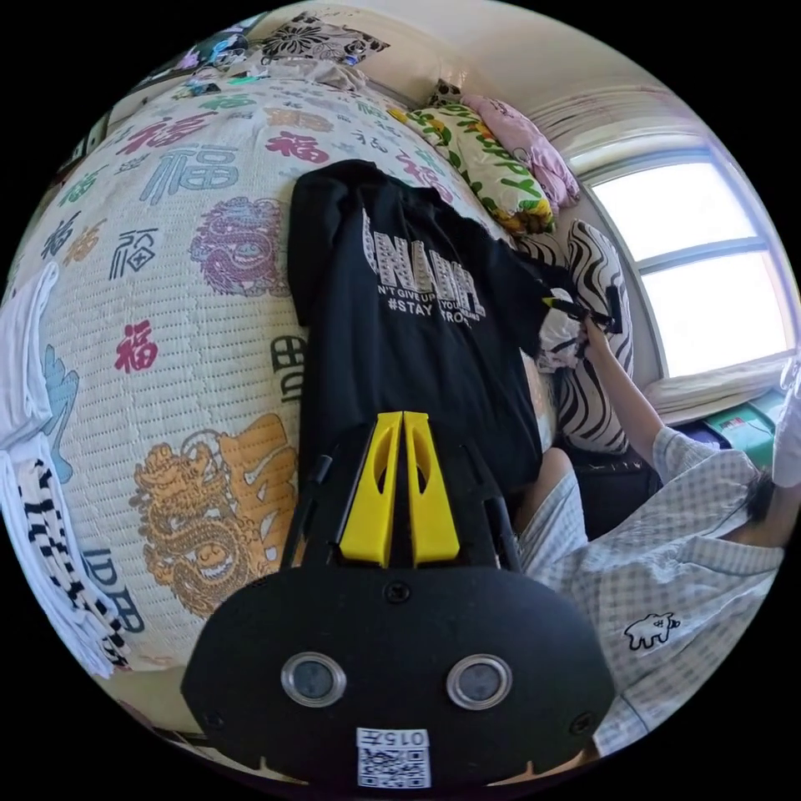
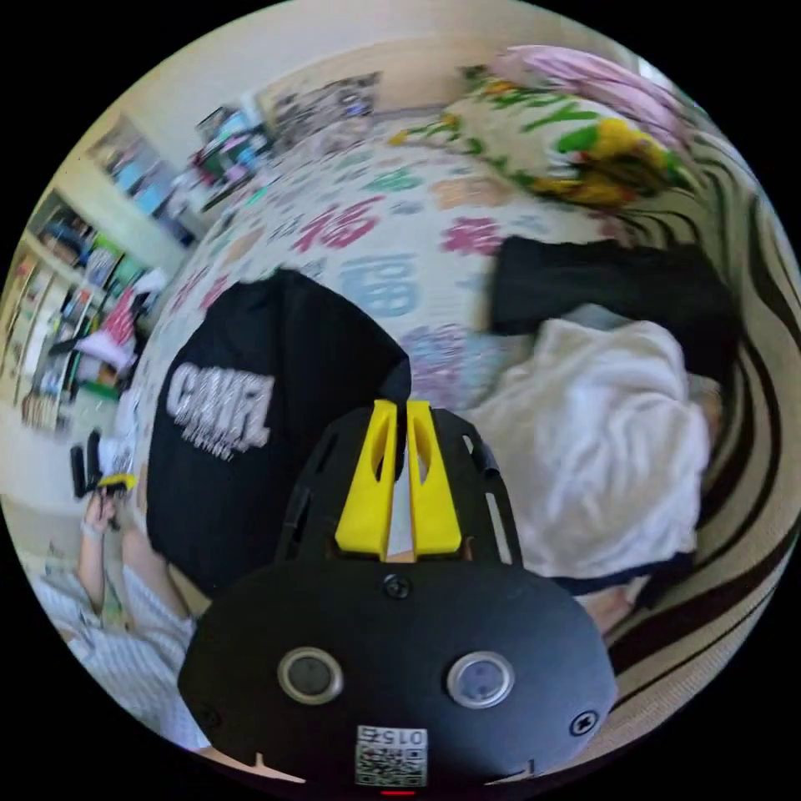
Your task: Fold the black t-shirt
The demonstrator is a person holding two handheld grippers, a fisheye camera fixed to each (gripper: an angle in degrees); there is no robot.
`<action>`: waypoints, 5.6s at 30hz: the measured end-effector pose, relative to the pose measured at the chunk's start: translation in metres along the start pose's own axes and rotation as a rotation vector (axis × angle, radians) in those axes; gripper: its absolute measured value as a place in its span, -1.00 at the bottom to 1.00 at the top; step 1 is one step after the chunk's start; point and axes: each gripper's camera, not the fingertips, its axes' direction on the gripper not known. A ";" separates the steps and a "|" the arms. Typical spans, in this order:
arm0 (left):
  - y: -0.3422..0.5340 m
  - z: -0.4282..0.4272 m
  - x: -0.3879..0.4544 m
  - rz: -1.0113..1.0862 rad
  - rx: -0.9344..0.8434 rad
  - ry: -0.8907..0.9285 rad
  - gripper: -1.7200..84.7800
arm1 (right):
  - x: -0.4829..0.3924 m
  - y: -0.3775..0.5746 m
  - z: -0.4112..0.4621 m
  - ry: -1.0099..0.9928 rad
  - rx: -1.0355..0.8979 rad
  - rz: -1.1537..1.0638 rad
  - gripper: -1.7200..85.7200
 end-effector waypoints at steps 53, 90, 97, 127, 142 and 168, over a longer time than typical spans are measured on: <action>-0.052 -0.116 -0.040 -0.009 0.481 -0.415 -0.98 | -0.168 0.032 0.144 -0.383 -0.302 -0.473 -0.97; -0.114 -0.092 -0.025 -0.205 0.379 -0.924 -0.98 | -0.026 0.145 0.052 -0.519 -0.424 -0.187 -0.90; 0.072 -0.084 0.042 0.011 0.177 -0.311 -0.96 | 0.029 0.212 -0.020 -0.373 -0.253 -0.007 -0.86; 0.203 0.021 0.140 -0.034 -0.250 -0.463 -0.97 | -0.010 0.361 -0.041 -0.221 -0.272 0.060 -0.97; 0.205 0.078 0.142 -0.131 -0.317 -0.364 -0.76 | -0.022 0.371 -0.039 -0.150 -0.339 0.087 -0.79; 0.230 0.196 0.192 -0.026 -0.663 -0.580 -0.98 | -0.100 0.388 -0.018 -0.046 -0.569 -0.067 -0.95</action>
